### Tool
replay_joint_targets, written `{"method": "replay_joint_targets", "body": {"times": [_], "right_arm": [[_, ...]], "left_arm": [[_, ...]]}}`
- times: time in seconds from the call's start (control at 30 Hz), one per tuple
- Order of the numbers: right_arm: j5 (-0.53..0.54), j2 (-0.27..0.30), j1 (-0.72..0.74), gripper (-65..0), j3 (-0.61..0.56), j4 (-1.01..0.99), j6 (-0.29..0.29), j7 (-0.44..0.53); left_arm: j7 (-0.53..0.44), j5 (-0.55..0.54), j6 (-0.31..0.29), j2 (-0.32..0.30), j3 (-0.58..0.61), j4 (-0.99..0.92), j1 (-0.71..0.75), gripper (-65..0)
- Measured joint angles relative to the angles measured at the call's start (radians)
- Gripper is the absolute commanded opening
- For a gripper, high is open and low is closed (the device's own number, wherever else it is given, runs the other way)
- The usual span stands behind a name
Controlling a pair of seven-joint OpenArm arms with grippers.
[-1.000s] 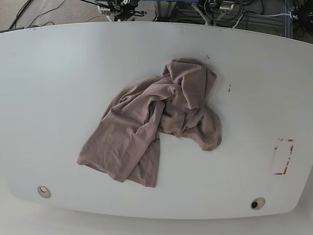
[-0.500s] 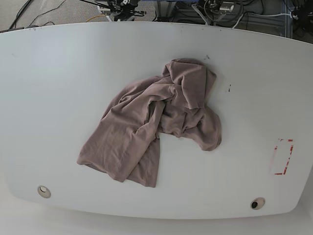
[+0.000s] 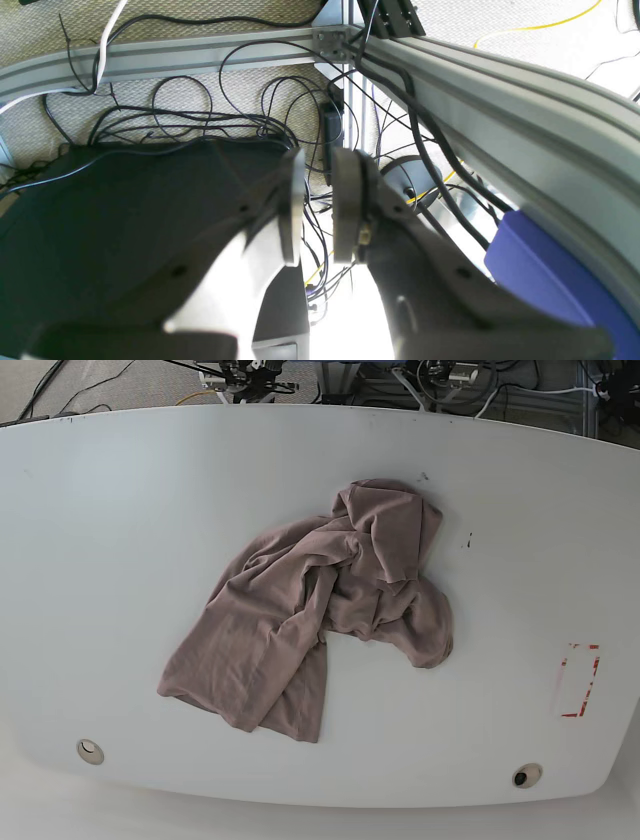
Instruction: Layout the t-shirt on the table in an organized manner, then fold the t-shirt properly
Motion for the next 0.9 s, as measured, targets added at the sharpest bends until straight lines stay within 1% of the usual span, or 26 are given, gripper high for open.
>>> {"method": "replay_joint_targets", "body": {"times": [0.57, 0.9], "right_arm": [[0.000, 0.000, -0.013, -61.4, -0.001, 0.006, 0.000, -0.003], [0.001, 0.000, -0.011, -61.4, -0.002, 0.011, 0.000, -0.003]], "left_arm": [[0.003, 0.000, -0.001, -0.002, 0.002, 0.046, 0.021, -55.8], [0.003, 0.000, -0.001, -0.001, 0.002, 0.029, 0.015, -56.0]]}}
